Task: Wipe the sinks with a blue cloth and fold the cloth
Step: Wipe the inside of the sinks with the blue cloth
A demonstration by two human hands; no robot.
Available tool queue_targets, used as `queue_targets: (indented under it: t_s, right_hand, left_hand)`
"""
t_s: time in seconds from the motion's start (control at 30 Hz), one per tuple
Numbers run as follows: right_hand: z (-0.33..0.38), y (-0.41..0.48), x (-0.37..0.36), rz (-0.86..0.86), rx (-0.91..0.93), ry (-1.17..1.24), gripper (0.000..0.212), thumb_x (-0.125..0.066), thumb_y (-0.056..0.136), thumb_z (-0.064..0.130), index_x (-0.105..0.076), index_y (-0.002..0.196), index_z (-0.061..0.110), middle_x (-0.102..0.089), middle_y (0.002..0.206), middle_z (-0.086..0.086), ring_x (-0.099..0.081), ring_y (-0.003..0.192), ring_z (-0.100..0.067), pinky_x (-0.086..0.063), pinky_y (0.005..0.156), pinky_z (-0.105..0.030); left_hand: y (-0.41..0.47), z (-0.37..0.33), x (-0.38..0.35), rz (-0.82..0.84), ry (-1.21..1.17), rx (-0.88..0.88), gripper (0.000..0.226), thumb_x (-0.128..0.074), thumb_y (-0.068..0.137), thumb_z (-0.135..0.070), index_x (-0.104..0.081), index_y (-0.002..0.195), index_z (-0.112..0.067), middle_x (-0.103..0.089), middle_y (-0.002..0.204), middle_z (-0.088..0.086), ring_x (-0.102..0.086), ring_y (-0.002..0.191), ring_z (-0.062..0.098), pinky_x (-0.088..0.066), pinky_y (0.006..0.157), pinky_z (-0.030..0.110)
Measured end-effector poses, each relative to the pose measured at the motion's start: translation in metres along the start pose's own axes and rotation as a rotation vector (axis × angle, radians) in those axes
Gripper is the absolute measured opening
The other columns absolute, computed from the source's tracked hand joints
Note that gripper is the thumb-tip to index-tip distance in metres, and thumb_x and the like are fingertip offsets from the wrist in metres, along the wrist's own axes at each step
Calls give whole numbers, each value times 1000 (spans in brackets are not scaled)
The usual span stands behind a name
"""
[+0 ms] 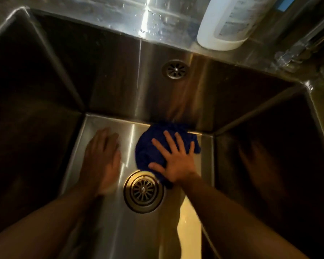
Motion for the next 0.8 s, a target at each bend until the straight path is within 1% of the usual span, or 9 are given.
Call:
queue_targets:
  t_s: [0.07, 0.13, 0.27, 0.4, 0.47, 0.53, 0.63, 0.7, 0.8]
  right_hand:
    - [-39, -13, -1, -7, -89, 24, 75, -32, 80, 79, -5, 144, 53, 2, 161, 7, 4, 147, -26, -4, 110, -64]
    - [-67, -38, 3, -61, -146, 34, 70, -40, 85, 69, -24, 146, 40, -12, 160, -4, -7, 146, -34, -20, 112, -59]
    - [-56, -87, -2, -14, -49, -169, 69, -22, 90, 66, -37, 144, 26, -31, 151, -17, -25, 139, -44, -40, 102, -53]
    - [-30, -157, -27, 56, 132, -178, 77, -32, 83, 72, -40, 143, 25, -28, 152, -21, -30, 135, -49, -51, 83, -56]
    - [-16, -199, -41, 42, 314, -247, 64, -39, 87, 62, -39, 143, 30, -15, 156, -21, -26, 138, -46, -53, 78, -57]
    - [0, -230, -54, -13, 479, -316, 45, -37, 97, 38, -36, 142, 36, -6, 158, -20, -20, 139, -39, -50, 85, -56]
    - [16, -244, -58, -24, 629, -372, 63, -54, 91, 44, -22, 145, 40, -12, 159, -13, -10, 144, -34, -39, 103, -54]
    - [26, -238, -48, -5, 694, -386, 71, -62, 84, 48, -23, 143, 44, -14, 157, -8, -7, 144, -32, -48, 96, -47]
    - [60, -222, -38, 26, 635, -199, 44, -40, 99, 37, -26, 140, 46, -13, 159, -5, -24, 141, -24, -48, 99, -44]
  left_hand:
    - [-11, 22, -7, 53, 125, -25, 58, -30, 89, -34, -49, 134, -2, -38, 144, 28, -34, 134, 44, -29, 109, 54]
    - [-20, 38, -15, 101, 206, -17, 63, -30, 88, -39, -44, 139, -6, -33, 148, 28, -30, 137, 45, -26, 110, 56]
    - [-32, 45, -34, 185, 253, -19, 67, -28, 86, -46, -38, 145, -15, -27, 152, 25, -24, 141, 44, -22, 110, 59]
    - [-31, 48, -36, 191, 290, -36, 65, -28, 87, -47, -37, 145, -19, -26, 154, 21, -22, 142, 40, -20, 111, 56]
    - [-31, 48, -37, 195, 280, -21, 66, -28, 86, -48, -37, 145, -21, -25, 155, 19, -21, 143, 38, -18, 112, 55]
    - [-31, 48, -36, 182, 250, -25, 66, -29, 85, -48, -39, 144, -20, -26, 155, 18, -21, 143, 37, -17, 113, 54]
    - [-30, 52, -31, 152, 244, -63, 64, -32, 85, -46, -41, 143, -21, -29, 154, 16, -21, 143, 36, -17, 113, 53]
    - [-31, 58, -31, 146, 282, -76, 64, -31, 86, -46, -39, 144, -21, -28, 155, 16, -21, 144, 35, -16, 114, 51]
    - [-33, 63, -36, 140, 316, -82, 64, -30, 88, -46, -34, 147, -22, -25, 156, 16, -18, 145, 35, -15, 115, 50]
Point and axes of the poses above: each hand's wrist, its own y-axis towards the middle knuckle, its own x-axis out of the back of the hand, z = x × y, the point moved 8 cm from there along y, towards the middle knuckle
